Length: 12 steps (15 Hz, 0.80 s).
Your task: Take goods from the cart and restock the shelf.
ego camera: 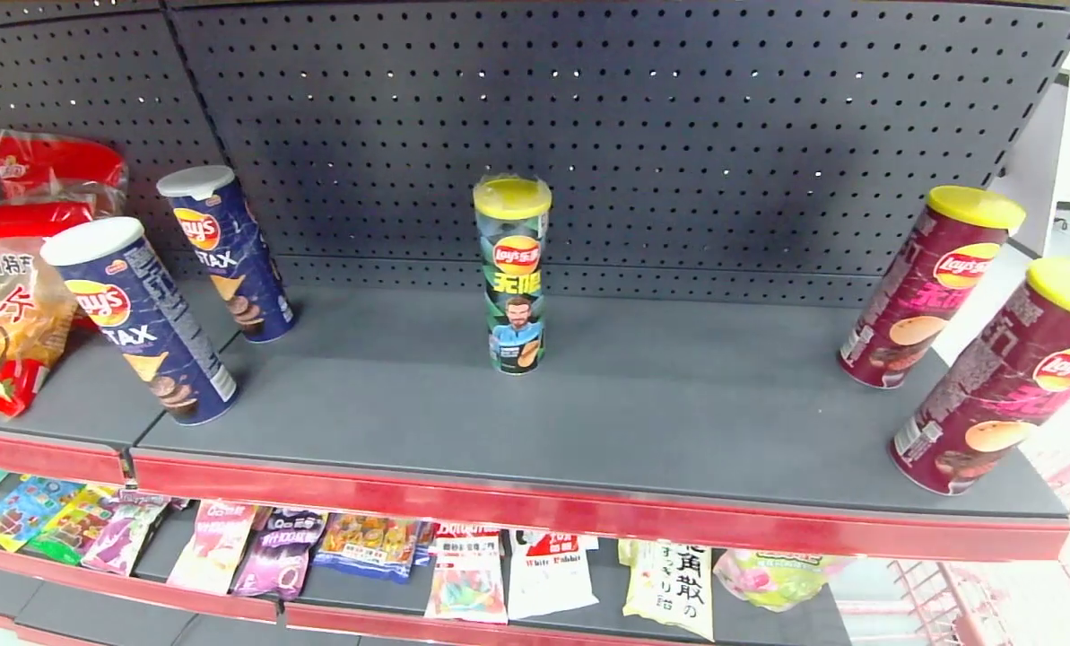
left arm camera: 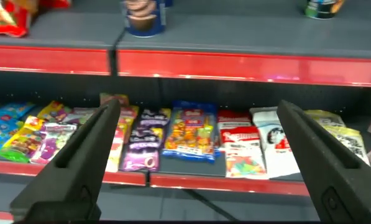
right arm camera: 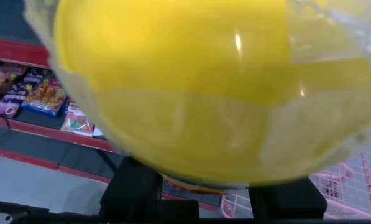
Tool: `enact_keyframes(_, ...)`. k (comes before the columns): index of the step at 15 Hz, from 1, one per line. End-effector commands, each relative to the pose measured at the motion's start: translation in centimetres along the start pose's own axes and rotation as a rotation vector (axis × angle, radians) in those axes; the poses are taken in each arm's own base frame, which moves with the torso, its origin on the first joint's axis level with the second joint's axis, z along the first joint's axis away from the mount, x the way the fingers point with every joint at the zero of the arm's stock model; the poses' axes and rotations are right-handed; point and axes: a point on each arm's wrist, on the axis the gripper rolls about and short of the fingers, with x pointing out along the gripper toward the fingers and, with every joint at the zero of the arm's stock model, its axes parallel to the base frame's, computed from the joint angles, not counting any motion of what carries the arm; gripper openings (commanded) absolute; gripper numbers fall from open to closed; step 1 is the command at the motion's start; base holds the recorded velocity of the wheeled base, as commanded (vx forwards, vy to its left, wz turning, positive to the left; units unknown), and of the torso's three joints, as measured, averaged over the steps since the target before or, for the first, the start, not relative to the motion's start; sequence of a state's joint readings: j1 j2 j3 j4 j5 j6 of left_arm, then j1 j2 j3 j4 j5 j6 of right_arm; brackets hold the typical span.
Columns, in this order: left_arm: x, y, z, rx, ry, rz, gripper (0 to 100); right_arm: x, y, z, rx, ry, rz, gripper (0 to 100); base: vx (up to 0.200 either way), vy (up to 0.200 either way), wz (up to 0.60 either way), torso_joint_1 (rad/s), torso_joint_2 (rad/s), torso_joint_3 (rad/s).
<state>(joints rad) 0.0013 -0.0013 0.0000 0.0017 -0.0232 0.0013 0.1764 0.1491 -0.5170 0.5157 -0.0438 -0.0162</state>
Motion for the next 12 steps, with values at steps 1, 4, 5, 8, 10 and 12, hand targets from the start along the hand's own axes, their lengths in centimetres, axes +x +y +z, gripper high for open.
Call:
enact_keyframes(1,0.01,0.0,0.0,0.0,0.001,0.0,100,0.02,-0.03,-0.3,-0.002,-0.001,0.047,0,0.0,0.2,0.0,0.002,0.0,0.007)
enact_keyframes(4,0.01,0.0,0.0,0.0,0.001,-0.001,100,-0.12,-0.09,-0.75,-0.003,-0.013,0.068,0,0.0,0.067,0.0,0.001,0.0,0.001)
enact_keyframes(5,0.01,0.0,0.0,0.0,0.001,-0.001,100,-0.17,-0.08,-0.78,-0.004,-0.016,0.069,0,0.0,0.0,0.0,0.0,0.0,0.0)
enact_keyframes(8,0.01,0.0,0.0,-0.001,0.001,0.0,100,0.05,-0.07,-1.11,-0.005,-0.003,0.07,0,0.2,0.0,0.0,0.001,0.0,0.002)
enact_keyframes(10,0.01,0.0,0.0,-0.001,0.001,0.0,100,0.11,-0.07,-1.12,-0.005,0.001,0.073,0,0.1,0.0,0.0,-0.011,0.0,0.001)
enact_keyframes(12,0.01,0.0,0.0,-0.001,0.001,0.0,100,0.16,-0.1,-1.09,-0.006,0.004,0.079,0,0.0,0.0,0.0,0.0,0.0,0.0)
